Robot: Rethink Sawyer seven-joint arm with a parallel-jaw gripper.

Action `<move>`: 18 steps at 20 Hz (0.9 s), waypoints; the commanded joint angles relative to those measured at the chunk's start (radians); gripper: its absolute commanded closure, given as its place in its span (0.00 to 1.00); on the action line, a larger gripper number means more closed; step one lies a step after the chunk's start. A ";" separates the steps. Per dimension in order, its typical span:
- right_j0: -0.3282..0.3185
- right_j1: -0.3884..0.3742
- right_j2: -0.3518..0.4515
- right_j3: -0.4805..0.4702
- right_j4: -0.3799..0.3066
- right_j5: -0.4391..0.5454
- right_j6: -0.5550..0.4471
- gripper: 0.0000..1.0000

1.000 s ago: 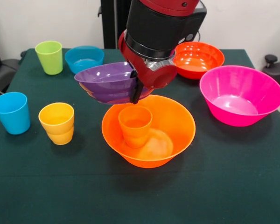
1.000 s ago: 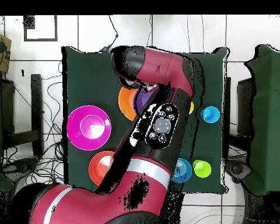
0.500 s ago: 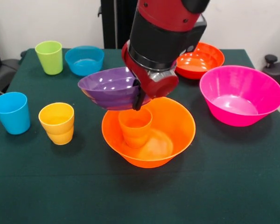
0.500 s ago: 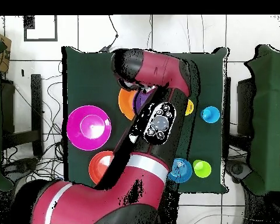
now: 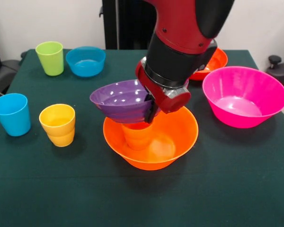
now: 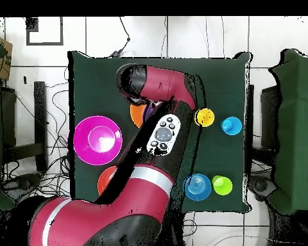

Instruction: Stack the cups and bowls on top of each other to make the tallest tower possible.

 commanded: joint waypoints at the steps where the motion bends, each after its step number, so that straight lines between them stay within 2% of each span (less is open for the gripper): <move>1: 0.027 0.023 0.101 0.073 -0.062 -0.045 0.000 1.00; 7: 0.032 0.029 0.101 0.060 -0.062 -0.031 -0.015 1.00; 11: 0.034 0.030 0.089 0.048 -0.085 0.043 -0.059 1.00; 18: 0.021 0.048 0.091 0.037 -0.102 0.042 -0.089 1.00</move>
